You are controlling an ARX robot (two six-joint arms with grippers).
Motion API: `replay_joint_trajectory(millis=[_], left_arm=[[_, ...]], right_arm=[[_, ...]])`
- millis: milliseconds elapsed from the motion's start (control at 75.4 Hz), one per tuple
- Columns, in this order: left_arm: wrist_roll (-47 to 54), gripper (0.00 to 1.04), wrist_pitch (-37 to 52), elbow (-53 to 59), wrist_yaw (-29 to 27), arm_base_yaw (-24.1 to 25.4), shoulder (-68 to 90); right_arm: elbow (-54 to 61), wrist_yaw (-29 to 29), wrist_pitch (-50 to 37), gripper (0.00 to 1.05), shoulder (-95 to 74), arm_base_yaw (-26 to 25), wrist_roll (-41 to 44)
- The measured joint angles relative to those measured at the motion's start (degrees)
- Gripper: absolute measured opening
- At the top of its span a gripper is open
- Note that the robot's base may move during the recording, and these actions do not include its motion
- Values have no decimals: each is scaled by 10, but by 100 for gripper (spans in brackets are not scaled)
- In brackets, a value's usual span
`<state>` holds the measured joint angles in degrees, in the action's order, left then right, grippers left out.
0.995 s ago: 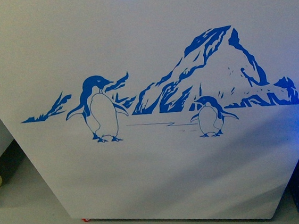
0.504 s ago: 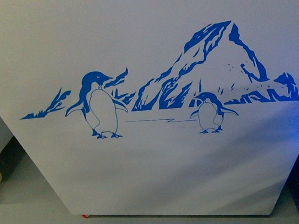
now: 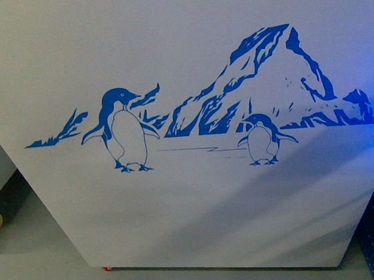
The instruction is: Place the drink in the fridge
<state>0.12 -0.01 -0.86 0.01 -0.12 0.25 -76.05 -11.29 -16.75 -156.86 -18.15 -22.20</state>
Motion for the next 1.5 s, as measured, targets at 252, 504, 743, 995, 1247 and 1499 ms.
replay_joint_trajectory(millis=[252, 504, 743, 995, 1247, 1499], left_arm=[[0, 97, 0, 0, 0, 0, 0], [0, 97, 0, 0, 0, 0, 0], [0, 97, 0, 0, 0, 0, 0], [0, 97, 0, 0, 0, 0, 0], [0, 97, 0, 0, 0, 0, 0], [0, 97, 0, 0, 0, 0, 0]], right_arm=[[182, 36, -46, 40, 240, 5, 38], [348, 112, 13, 40, 579, 3, 70], [363, 152, 140, 40, 887, 8, 88], [374, 115, 249, 40, 1155, 125, 104], [376, 32, 302, 40, 1273, 196, 106], [396, 6, 306, 40, 1332, 237, 107]])
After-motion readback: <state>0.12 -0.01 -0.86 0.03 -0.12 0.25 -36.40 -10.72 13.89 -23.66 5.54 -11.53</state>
